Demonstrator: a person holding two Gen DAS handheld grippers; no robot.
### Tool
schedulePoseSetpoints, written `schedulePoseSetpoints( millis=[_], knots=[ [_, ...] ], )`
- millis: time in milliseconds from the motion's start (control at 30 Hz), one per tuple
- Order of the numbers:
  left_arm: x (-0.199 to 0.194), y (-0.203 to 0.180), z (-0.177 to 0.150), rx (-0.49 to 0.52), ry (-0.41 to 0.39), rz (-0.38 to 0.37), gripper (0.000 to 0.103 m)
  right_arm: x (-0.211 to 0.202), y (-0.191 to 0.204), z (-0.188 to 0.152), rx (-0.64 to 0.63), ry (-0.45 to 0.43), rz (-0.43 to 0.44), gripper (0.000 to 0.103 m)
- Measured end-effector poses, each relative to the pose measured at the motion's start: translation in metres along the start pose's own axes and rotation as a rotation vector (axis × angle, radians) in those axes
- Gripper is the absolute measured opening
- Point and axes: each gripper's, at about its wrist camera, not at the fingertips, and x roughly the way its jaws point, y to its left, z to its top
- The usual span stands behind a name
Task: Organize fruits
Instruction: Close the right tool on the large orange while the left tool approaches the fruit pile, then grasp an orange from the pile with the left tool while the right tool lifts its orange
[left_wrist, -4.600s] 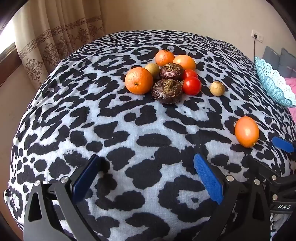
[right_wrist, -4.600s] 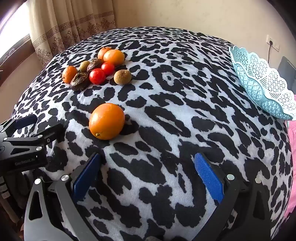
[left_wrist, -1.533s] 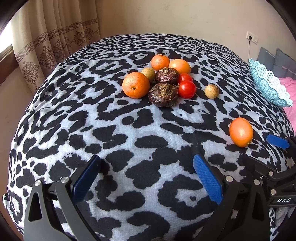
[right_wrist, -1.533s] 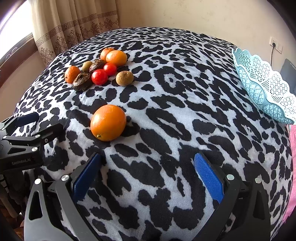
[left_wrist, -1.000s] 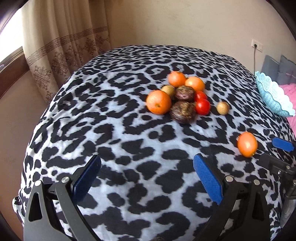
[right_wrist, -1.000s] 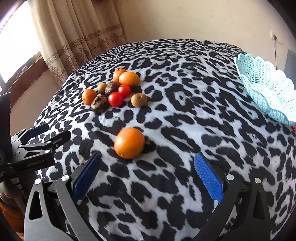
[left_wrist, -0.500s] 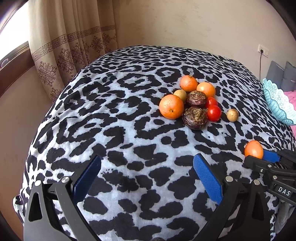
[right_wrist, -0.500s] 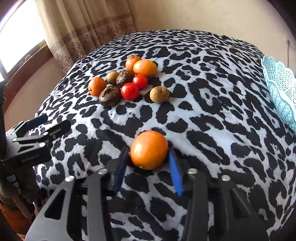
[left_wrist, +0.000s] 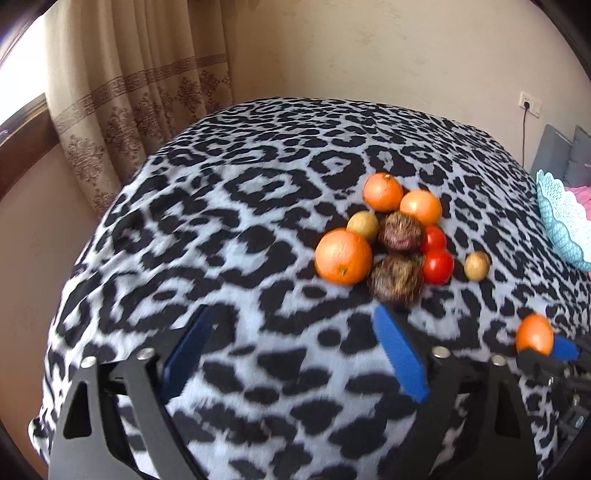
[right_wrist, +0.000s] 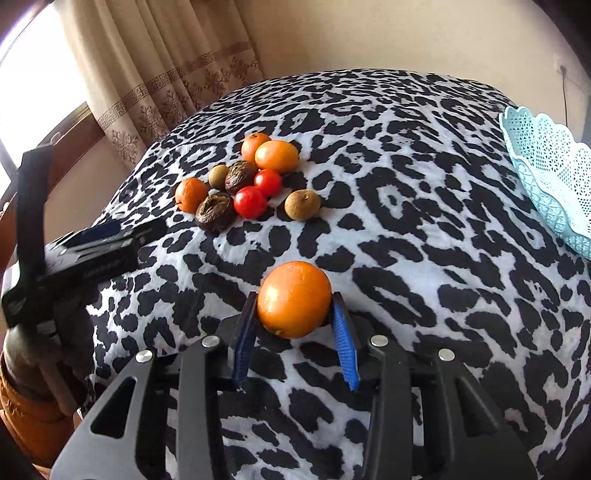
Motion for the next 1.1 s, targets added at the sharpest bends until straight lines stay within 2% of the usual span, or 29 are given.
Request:
schedulePoseSetpoints(
  millis=[100, 233, 300, 633, 867, 1100],
  knots=[
    [0.015, 0.002, 0.011, -0.032, 0.033, -0.048, 0.071, 0.001, -0.005, -0.001, 0.02, 0.007, 0.001, 0.04],
    [0.031, 0.005, 0.023, -0.096, 0.06, -0.132, 0.065, 0.003, -0.008, -0.003, 0.031, 0.015, 0.003, 0.04],
    [0.035, 0.003, 0.026, -0.113, 0.064, -0.17, 0.058, 0.005, -0.01, -0.003, 0.033, 0.018, 0.003, 0.04],
    [0.043, -0.003, 0.032, -0.139, 0.038, -0.247, 0.039, 0.011, -0.009, -0.003, 0.025, 0.027, -0.005, 0.04],
    [0.04, -0.001, 0.024, -0.147, -0.008, -0.258, 0.039, 0.011, -0.008, -0.004, 0.025, 0.026, -0.013, 0.04],
    [0.023, -0.003, 0.017, -0.122, -0.113, -0.186, 0.037, 0.009, -0.007, -0.003, 0.038, 0.022, -0.02, 0.04]
  ],
)
